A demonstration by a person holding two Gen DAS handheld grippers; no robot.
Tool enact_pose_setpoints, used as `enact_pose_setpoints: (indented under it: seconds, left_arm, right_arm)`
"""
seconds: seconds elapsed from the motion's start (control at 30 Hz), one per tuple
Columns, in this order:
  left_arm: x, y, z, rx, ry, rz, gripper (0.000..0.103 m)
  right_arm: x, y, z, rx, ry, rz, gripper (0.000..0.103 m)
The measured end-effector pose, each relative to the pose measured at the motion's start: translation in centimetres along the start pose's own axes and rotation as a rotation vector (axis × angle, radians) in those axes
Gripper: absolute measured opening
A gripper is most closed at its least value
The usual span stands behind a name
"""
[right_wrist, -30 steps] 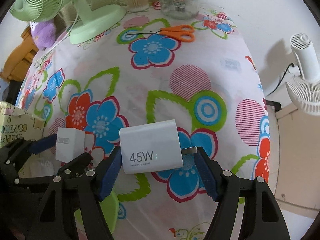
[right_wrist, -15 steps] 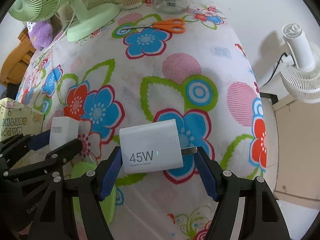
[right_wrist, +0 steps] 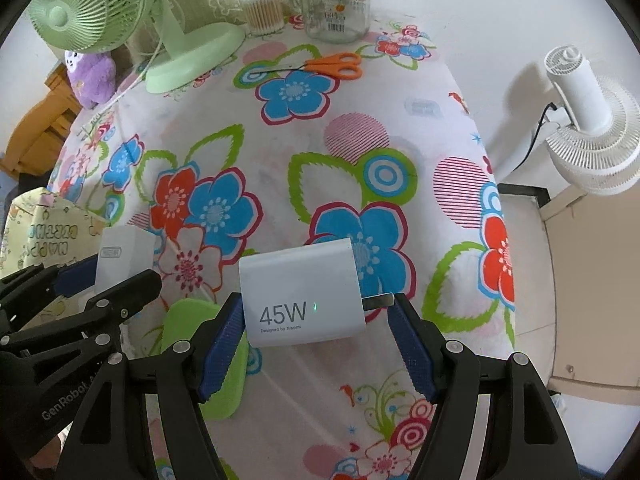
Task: Organize rigid objects
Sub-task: 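Lift both chargers and carry them over the yellow-green box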
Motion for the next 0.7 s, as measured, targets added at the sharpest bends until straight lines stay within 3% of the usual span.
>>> enact_pose_setpoints:
  seconds: [0.7]
  left_arm:
    - [-6.3,0.5,2.6,0.028,0.083,0.004,0.045]
  right_arm:
    - [-6.6,-1.7,2.9,0.016,0.088,0.012,0.074]
Point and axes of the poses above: each gripper's, at about its wrist camera, not at the fingertips, and x roughly the way its jaws point, y to its right, z to its underside, the point moved 5 cm from there along x, roughly the way its jaws point, and after that the axes turned 6 degrees about -y, right-handed, at the moved point
